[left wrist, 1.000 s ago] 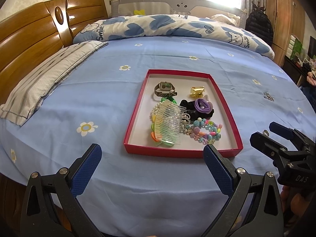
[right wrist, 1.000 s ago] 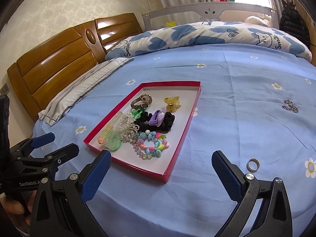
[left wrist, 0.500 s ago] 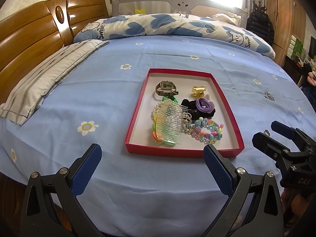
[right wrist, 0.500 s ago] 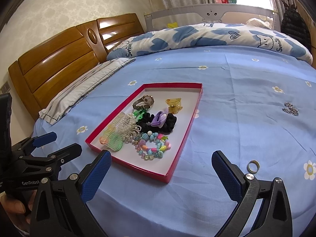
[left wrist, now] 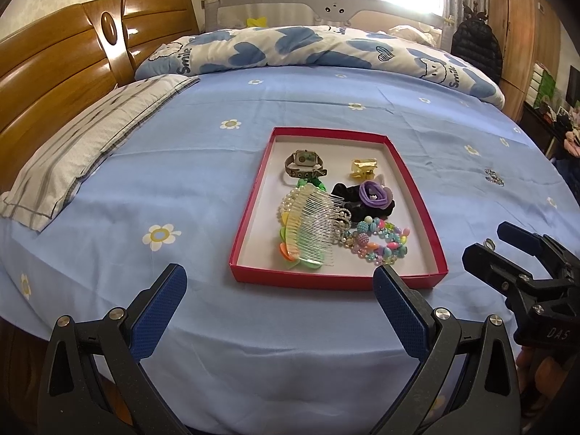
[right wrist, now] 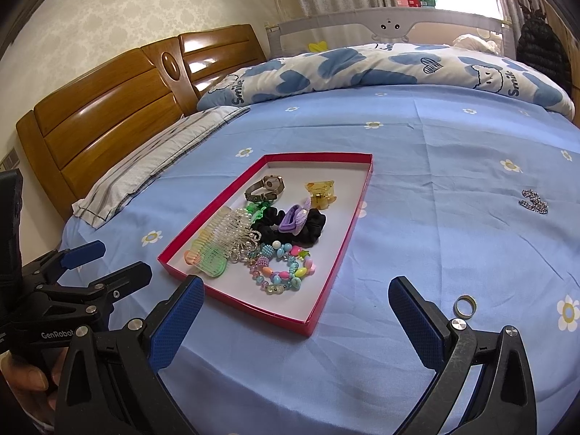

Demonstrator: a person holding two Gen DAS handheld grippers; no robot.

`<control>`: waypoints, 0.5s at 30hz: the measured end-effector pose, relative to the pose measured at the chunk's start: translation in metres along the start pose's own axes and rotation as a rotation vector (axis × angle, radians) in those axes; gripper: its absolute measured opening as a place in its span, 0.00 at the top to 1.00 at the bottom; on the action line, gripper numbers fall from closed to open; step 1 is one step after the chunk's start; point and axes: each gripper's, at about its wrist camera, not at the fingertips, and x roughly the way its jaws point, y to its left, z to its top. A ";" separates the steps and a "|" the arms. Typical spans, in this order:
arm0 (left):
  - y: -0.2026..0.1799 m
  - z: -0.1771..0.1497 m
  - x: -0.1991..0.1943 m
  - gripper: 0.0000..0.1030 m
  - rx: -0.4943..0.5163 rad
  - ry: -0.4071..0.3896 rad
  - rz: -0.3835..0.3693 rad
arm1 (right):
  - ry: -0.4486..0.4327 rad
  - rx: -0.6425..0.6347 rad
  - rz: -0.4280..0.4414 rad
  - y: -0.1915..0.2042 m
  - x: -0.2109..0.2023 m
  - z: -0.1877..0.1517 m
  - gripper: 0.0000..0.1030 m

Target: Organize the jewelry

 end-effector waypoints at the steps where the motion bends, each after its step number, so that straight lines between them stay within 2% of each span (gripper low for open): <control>1: 0.000 0.000 0.000 0.00 -0.001 0.000 -0.001 | 0.000 0.000 0.001 0.000 0.000 0.000 0.00; 15: 0.000 0.000 0.001 0.00 0.000 0.003 -0.002 | -0.001 0.000 0.002 0.000 0.000 0.000 0.00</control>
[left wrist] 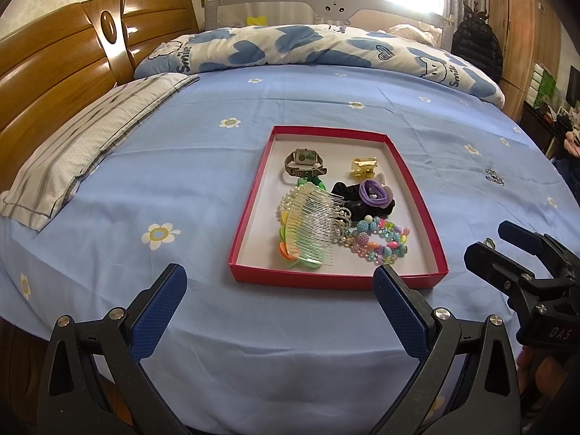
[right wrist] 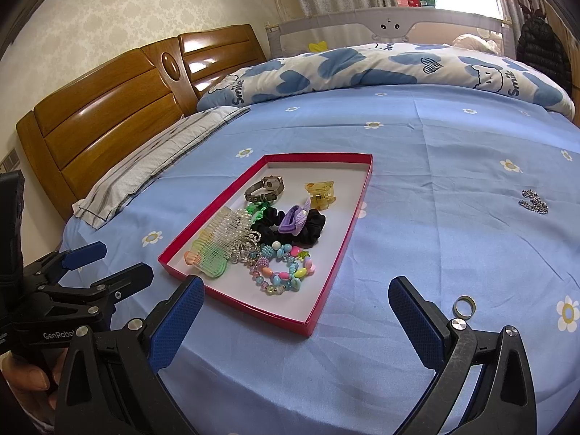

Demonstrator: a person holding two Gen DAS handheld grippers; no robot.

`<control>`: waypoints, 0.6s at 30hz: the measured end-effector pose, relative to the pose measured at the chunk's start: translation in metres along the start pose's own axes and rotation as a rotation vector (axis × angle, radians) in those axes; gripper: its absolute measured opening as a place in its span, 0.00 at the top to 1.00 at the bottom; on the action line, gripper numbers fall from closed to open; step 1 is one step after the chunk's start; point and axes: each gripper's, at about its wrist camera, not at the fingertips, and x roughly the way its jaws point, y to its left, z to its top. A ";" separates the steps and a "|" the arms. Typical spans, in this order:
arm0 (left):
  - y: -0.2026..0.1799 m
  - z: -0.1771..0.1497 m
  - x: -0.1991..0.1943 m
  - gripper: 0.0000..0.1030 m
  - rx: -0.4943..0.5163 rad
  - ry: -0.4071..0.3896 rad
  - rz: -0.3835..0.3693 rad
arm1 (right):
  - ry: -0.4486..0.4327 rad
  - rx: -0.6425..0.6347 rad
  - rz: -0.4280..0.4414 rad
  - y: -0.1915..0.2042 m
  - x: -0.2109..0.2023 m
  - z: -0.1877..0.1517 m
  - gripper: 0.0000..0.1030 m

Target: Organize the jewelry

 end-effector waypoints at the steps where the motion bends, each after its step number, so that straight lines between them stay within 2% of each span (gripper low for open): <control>1: 0.000 0.000 0.000 0.00 0.001 0.000 0.001 | -0.002 0.000 0.001 0.000 0.000 0.000 0.00; 18: 0.000 0.000 0.001 0.00 0.002 0.004 -0.002 | -0.003 0.001 0.001 0.000 -0.001 0.001 0.00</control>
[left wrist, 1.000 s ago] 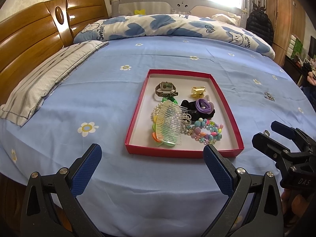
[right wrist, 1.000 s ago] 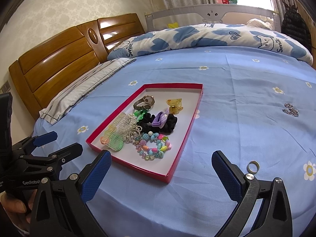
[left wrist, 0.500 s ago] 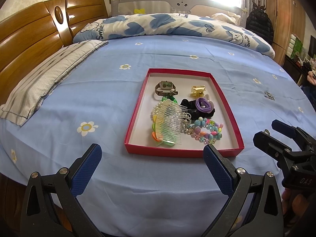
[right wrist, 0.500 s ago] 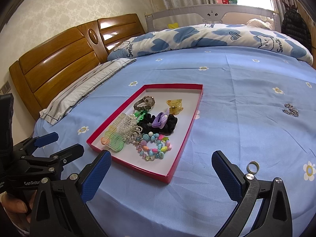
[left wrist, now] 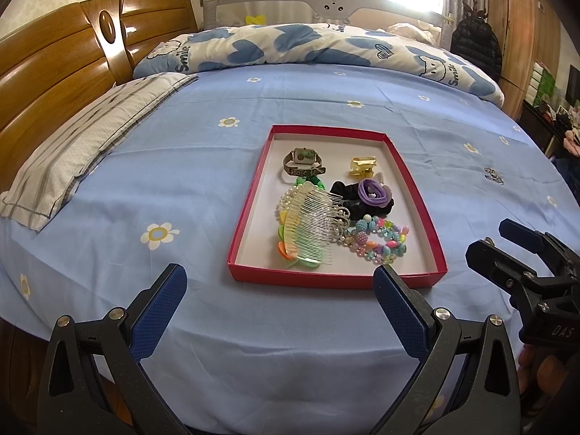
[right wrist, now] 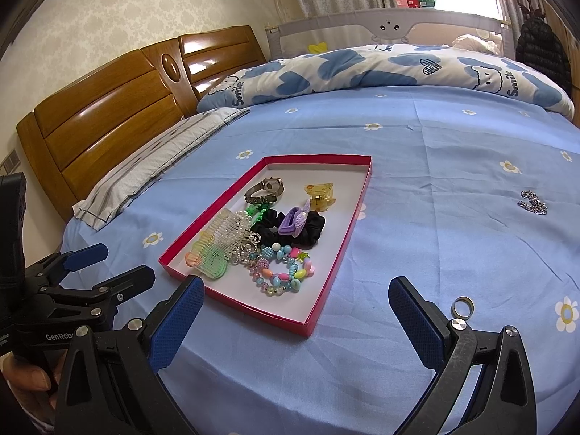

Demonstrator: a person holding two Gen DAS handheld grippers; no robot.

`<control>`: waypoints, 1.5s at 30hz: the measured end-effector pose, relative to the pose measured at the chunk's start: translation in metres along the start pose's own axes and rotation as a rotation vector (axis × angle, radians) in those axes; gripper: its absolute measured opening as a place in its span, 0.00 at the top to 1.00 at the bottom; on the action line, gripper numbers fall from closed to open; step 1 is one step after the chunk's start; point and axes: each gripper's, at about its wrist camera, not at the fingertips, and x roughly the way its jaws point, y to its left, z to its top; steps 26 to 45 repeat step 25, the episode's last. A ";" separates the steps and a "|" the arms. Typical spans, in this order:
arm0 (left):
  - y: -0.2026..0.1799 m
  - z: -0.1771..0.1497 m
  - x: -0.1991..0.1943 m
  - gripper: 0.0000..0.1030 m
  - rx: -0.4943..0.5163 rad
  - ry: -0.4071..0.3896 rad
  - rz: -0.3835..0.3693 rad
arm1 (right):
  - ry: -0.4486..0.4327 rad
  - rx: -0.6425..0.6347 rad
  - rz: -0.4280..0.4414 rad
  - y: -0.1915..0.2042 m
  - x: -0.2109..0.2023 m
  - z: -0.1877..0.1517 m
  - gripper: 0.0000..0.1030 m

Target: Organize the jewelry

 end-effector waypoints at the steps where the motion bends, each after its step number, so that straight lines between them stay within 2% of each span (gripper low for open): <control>1: 0.000 0.000 0.000 0.00 0.000 0.000 0.000 | 0.000 0.000 0.000 0.000 0.000 0.000 0.00; 45: 0.000 0.001 0.003 0.00 -0.005 0.021 -0.012 | 0.002 0.000 0.001 0.000 -0.002 0.001 0.00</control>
